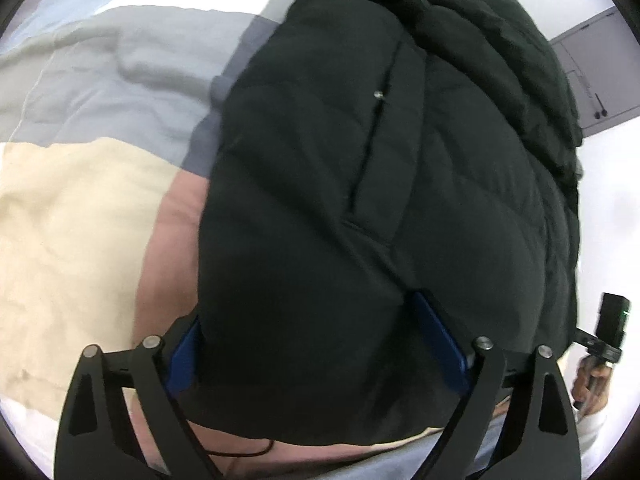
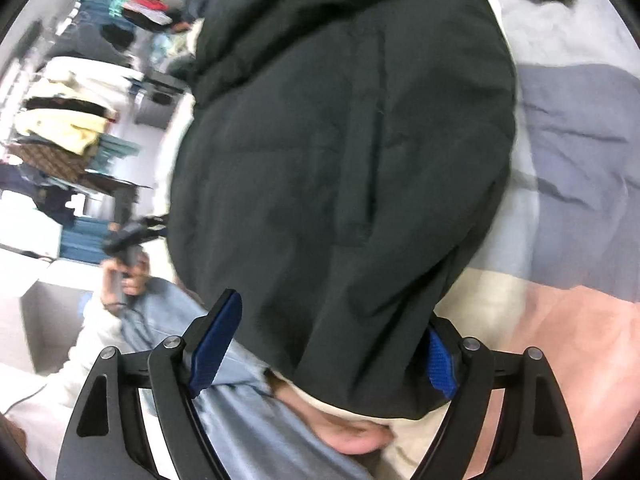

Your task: Fold large clothes

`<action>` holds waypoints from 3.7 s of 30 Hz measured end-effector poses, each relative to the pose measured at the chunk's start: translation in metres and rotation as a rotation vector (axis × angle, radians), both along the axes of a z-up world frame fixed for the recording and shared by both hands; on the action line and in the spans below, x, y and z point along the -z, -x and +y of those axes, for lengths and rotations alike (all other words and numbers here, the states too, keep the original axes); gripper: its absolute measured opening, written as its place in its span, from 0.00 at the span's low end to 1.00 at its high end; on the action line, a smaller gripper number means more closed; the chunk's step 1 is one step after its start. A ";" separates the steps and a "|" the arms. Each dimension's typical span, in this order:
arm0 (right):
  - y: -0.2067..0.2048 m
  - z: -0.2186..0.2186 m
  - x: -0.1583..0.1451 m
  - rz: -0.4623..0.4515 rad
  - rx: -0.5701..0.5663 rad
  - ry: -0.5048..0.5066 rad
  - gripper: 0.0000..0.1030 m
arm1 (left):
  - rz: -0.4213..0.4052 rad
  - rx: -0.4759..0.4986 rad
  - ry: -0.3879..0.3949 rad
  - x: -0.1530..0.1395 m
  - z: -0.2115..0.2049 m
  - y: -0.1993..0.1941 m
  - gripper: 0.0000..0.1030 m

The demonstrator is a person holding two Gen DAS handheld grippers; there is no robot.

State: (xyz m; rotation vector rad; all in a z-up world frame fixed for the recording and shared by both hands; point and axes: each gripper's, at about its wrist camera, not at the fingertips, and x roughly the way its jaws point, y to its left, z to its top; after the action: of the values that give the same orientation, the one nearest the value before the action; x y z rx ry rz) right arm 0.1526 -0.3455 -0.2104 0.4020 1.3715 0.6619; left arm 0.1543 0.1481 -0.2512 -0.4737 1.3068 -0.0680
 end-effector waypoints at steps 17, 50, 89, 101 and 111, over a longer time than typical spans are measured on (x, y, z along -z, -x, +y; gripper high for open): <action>-0.015 0.017 0.011 0.002 -0.114 -0.024 0.87 | 0.003 0.036 -0.077 0.005 -0.035 -0.015 0.86; 0.004 0.028 -0.140 -0.406 0.099 -0.047 0.08 | -0.312 0.124 0.120 -0.105 -0.046 -0.007 0.08; 0.138 -0.032 -0.223 -0.452 0.345 -0.215 0.08 | -0.608 -0.125 0.383 -0.226 0.047 0.171 0.04; 0.035 -0.052 -0.214 -0.360 0.464 -0.174 0.07 | -0.544 -0.149 0.296 -0.247 0.037 0.057 0.04; -0.035 -0.037 -0.222 -0.360 0.490 -0.054 0.07 | -0.448 -0.171 0.092 -0.252 0.027 -0.035 0.04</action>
State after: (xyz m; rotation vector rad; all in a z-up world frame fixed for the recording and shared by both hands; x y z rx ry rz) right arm 0.1875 -0.3828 0.0111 0.6055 0.8679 0.3423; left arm 0.1889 0.1746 0.0009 -0.6073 0.8236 -0.0862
